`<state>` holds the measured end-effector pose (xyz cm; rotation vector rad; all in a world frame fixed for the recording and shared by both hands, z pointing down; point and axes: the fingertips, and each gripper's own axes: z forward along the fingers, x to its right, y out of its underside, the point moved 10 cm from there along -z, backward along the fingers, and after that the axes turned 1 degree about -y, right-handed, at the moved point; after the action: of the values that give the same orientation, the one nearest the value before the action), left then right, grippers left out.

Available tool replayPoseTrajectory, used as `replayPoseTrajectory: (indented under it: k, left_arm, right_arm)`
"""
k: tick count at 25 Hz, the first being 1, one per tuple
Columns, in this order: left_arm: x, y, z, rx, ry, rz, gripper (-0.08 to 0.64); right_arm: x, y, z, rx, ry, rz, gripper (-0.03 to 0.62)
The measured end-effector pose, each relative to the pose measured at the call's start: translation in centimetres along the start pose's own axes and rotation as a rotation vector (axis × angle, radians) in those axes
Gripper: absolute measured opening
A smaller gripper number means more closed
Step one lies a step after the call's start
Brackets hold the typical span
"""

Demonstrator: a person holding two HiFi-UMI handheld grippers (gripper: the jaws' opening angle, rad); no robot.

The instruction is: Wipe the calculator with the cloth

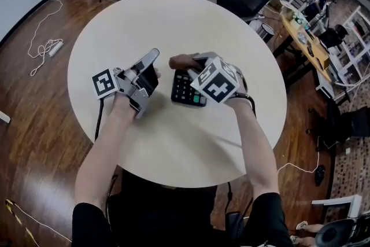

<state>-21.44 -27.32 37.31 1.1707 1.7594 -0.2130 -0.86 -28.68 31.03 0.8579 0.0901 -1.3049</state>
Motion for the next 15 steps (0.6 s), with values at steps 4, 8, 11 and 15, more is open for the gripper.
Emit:
replayPoseTrajectory:
  k: [4,8,11,15]
  left_arm:
    - [-0.1,-0.5,-0.2,0.013,0.005,-0.012,0.005]
    - [0.0,-0.2,0.2,-0.003,-0.006,0.001,0.005]
    - [0.2,-0.2,0.0,-0.006,-0.007,0.001,0.005]
    - [0.2,0.1,0.1,-0.009,-0.010,-0.002,0.005]
  right_arm:
    - [-0.9,-2.2,2.6,-0.072,-0.015,-0.081,0.098]
    - [-2.3,-1.8,1.4,-0.071,-0.079,-0.099,0.098]
    - [-4.7,-1.6,-0.3,-0.054,-0.154,-0.120,0.098]
    - [-8.6,-0.4,-2.9,-0.055,-0.304,-0.168,0.098]
